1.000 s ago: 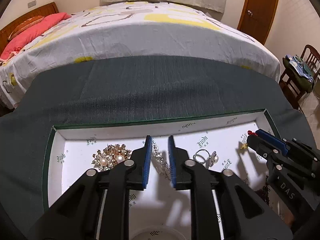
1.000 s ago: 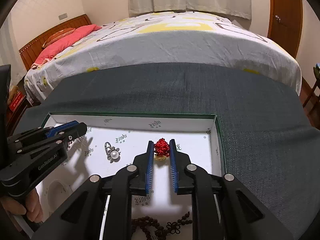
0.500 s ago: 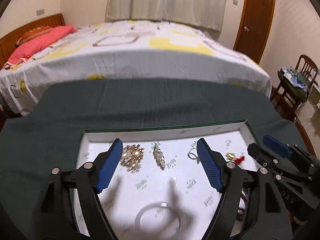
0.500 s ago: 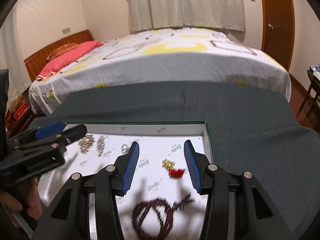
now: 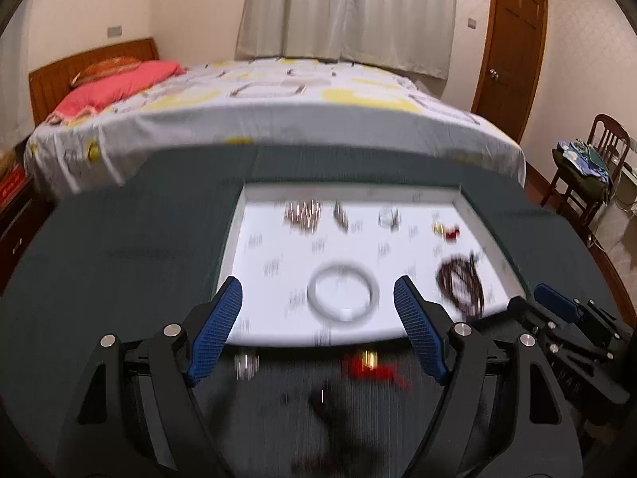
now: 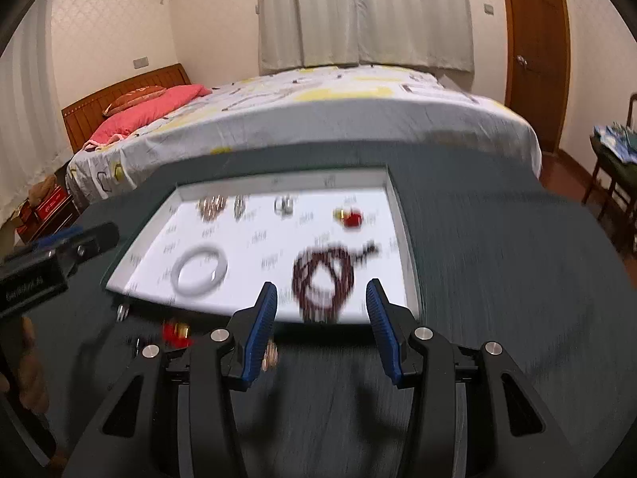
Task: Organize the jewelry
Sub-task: 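Withdraw both tools from the box back over the table, then close the left tool on the black gourd pendant and lift it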
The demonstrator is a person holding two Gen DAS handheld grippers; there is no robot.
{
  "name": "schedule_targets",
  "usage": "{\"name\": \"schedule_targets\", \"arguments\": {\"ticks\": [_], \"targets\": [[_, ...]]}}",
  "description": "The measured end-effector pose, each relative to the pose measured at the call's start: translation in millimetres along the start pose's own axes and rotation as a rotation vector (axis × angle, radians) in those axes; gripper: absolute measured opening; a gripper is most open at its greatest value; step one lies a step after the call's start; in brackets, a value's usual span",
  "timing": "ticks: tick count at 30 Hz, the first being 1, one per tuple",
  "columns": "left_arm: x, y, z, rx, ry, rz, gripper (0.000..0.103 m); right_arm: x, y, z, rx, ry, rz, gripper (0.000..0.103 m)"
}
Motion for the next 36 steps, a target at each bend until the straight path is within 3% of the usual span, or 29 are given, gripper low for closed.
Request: {"name": "schedule_targets", "arguments": {"ticks": [10,18,21,30,34,36], "targets": [[-10.7,77.6,3.9,0.102,-0.001,0.007,0.077,-5.5,53.2,15.7,0.055,0.005,0.008,0.046],[-12.2,89.4,-8.1,0.129,-0.014,0.004,0.074,-0.1,59.7,19.8,0.053,-0.005,0.014,0.046],[-15.3,88.9,-18.0,0.142,-0.009,-0.008,0.062,-0.5,60.4,19.3,0.056,-0.004,0.009,0.046],[-15.7,87.1,-36.2,0.165,0.002,-0.009,0.041,-4.3,59.1,15.2,0.068,-0.011,-0.016,0.046],[-16.1,87.1,-35.6,0.162,0.015,-0.022,0.017,-4.3,59.2,14.4,0.068,-0.014,-0.017,0.046],[-15.6,87.7,-34.6,0.159,0.024,-0.024,0.017,-3.8,59.6,14.1,0.071,-0.013,-0.016,0.046]]}}
Point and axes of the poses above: each gripper's, at about its wrist camera, not at the fingertips, and z roughly against the way its jaws point, x to its left, y to its underside, the point moved 9 cm from there along -z, roughly the way its jaws point, and after that the axes turned 12 degrees about -z, right-handed, at the moved point
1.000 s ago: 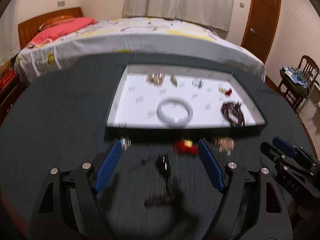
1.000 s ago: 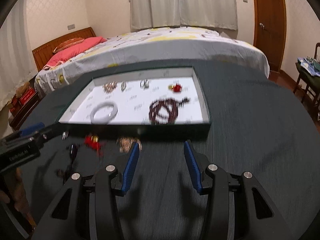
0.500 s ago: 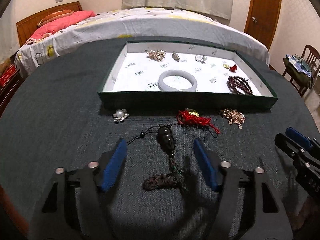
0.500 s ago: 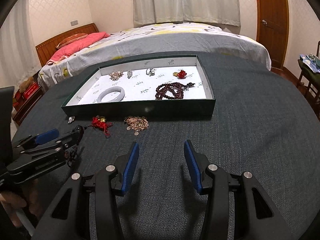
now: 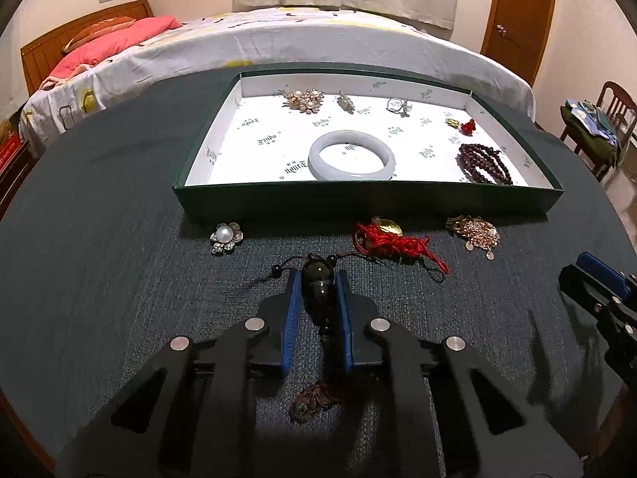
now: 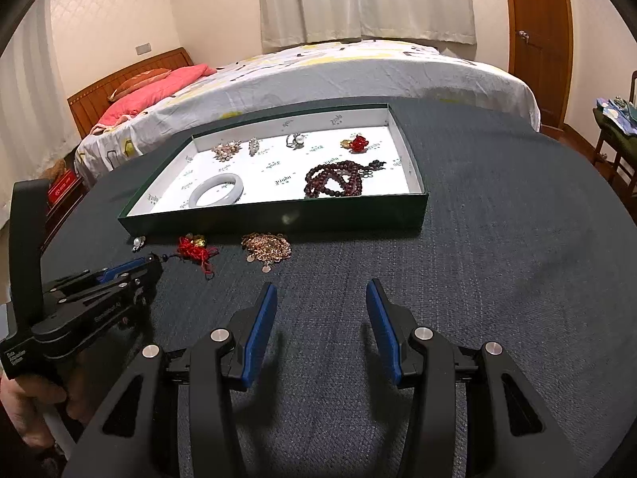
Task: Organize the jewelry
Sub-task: 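Close the left tool on the black gourd pendant and lift it, then grasp the red tassel with gold charm using the right tool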
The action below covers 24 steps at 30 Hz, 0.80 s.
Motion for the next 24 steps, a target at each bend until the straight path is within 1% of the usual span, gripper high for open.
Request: {"name": "schedule_targets", "arguments": {"ticks": [6,10,19,24], "targets": [[0.9,4.9,8.8,-0.005,0.0,-0.016,0.017,6.7,-0.1,-1.7,0.007,-0.009,0.014,0.046],[9.2,6.3,20.2,-0.016,-0.005,0.0,0.017,19.2,-0.5,-4.3,0.011,-0.027,0.035,0.046],[43.4,10.6,41.8,-0.029,-0.056,0.046,0.017,73.3,0.3,-24.9,0.048,-0.1,0.117,0.046],[59.4,14.3,44.9,-0.025,-0.077,0.073,0.017,99.1,2.8,-48.8,0.098,-0.116,0.164,0.046]]}}
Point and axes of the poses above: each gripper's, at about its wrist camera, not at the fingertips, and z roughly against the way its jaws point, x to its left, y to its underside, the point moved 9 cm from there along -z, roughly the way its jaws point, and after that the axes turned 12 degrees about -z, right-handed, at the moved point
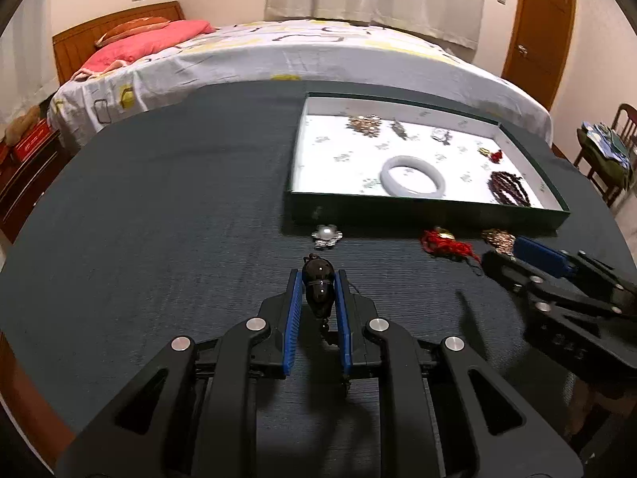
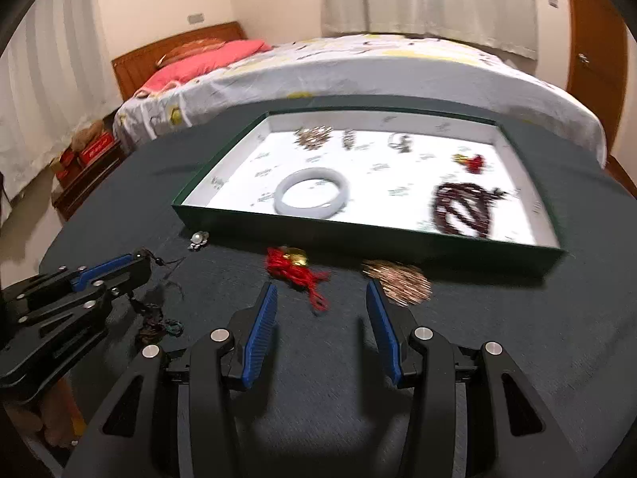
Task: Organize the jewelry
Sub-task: 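Grasp the red tassel with gold charm using the right tool, then carry the pendant with the left tool while the right tool carries the tassel into the box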
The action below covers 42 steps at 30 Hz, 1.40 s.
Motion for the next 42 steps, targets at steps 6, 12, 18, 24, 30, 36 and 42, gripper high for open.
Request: {"name": "schedule_targets", "arguments": {"ticks": [6,12,18,24,30,36,42], "targets": [[7.8,3.3,-4.7,0.012,-0.004,0.019,0.017,13.7,-5.0,-21.3,0.031,0.004,0.035,0.046],[11.9,5.8,-7.4,0.019,-0.01,0.027,0.017,11.1,-0.9,-28.5,0.054,0.028,0.047,0.045],[13.0,6.4,-9.6,0.023,-0.014,0.032,0.017,10.3,3.8,-23.9,0.062,0.003,0.045,0.014],[10.9,4.5,-7.7,0.013,-0.012,0.025,0.017,7.8,6.1,-11.4,0.041,-0.029,0.012,0.012],[7.1,-2.5,0.1,-0.011,-0.005,0.021,0.017,7.2,-2.7,7.7,0.0,-0.044,-0.001,0.012],[1.8,-13.4,10.8,-0.041,0.0,0.012,0.017,3.4,-8.9,25.6,-0.036,-0.046,-0.01,0.012],[-4.0,-26.6,22.9,-0.075,0.008,-0.002,0.017,-1.6,-17.6,42.4,-0.074,-0.043,-0.024,0.011]]}}
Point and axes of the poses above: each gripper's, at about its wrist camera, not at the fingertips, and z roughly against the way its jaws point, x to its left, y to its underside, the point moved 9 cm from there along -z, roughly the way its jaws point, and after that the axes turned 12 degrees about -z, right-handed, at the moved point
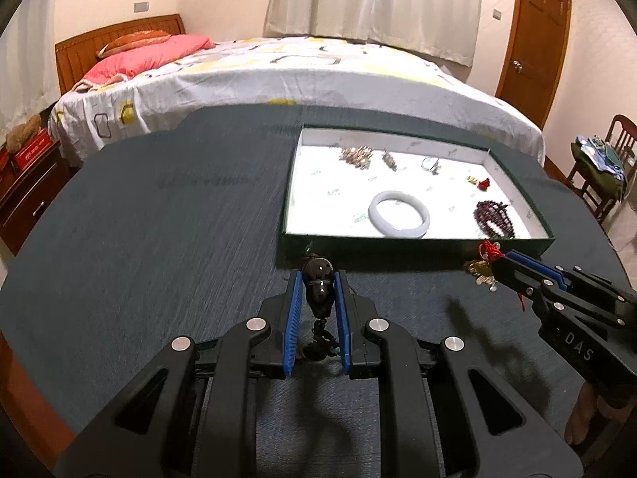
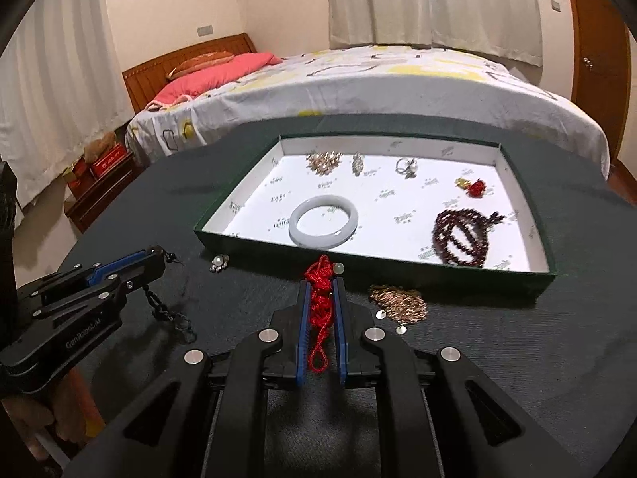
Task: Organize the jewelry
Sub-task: 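Carry the pendant with the left tool while the right tool carries the tassel into the box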
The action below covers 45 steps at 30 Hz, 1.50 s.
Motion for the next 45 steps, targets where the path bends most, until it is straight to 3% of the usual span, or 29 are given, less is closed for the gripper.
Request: {"name": "schedule_targets", "arguments": {"ticks": [16,30,34,38,45], "targets": [[-26.4,-77.0,22.3,-0.148,0.052,-0.058,0.017,-5.9,-65.0,34.5,-0.156,-0.002,0.002,0.011],[-35.7,-169.3,-21.3,-0.259,0.052,-0.117,0.017,-9.4,-145.7,9.0,-0.275,0.012,0.026,0.011],[-33.5,-171.4,-58.4,-0.221,0.037,-0.129,0.017,-24.6,-144.6,-24.8,-0.23,0.029,0.003,0.011],[-26.8,-153.6,-105.4,-0.13,0.026,-0.133,0.017,-41.0,-128.6,-64.0,-0.154,0.061,-0.012,0.011],[-16.9,-125.8,-152.3,-0.013,0.025,-0.114,0.017,-55.6,-104.8,-108.7,-0.036,0.099,-0.024,0.011]]}}
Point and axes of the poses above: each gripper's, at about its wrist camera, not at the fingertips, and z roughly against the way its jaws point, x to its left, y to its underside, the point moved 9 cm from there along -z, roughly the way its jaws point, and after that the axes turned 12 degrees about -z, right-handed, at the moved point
